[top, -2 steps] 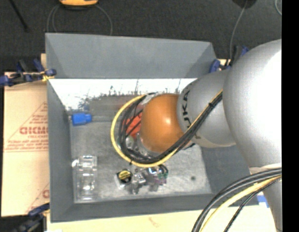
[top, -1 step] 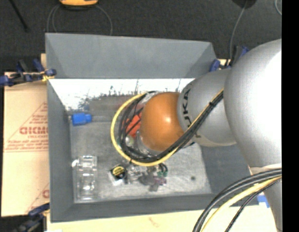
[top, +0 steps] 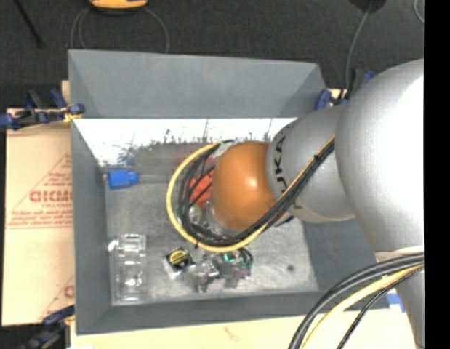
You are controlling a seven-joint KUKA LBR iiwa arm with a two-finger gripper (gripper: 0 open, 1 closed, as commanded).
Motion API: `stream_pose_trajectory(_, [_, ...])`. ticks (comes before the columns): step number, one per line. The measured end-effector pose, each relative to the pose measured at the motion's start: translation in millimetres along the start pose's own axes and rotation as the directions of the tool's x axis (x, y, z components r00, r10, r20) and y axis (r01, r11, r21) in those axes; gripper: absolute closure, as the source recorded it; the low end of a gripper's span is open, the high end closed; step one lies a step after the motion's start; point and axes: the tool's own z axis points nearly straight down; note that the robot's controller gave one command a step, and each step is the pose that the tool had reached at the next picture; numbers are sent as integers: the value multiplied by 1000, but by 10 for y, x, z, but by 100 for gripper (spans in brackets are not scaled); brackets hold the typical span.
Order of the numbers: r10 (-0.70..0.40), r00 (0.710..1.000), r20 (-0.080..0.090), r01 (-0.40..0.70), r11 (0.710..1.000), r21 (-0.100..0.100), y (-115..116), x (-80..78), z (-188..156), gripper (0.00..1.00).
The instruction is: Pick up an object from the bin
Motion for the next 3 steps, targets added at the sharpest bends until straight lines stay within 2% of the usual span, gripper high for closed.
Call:
stream_pose_trajectory(1, [32,999,3,-32,999,3,235,-125,-3,0])
stream_pose_trajectory(2, [34,999,15,-34,999,0,242,-158,-31,100])
stream_pose_trajectory(3, [-72,997,6,72,997,2,219,-172,-1537,100])
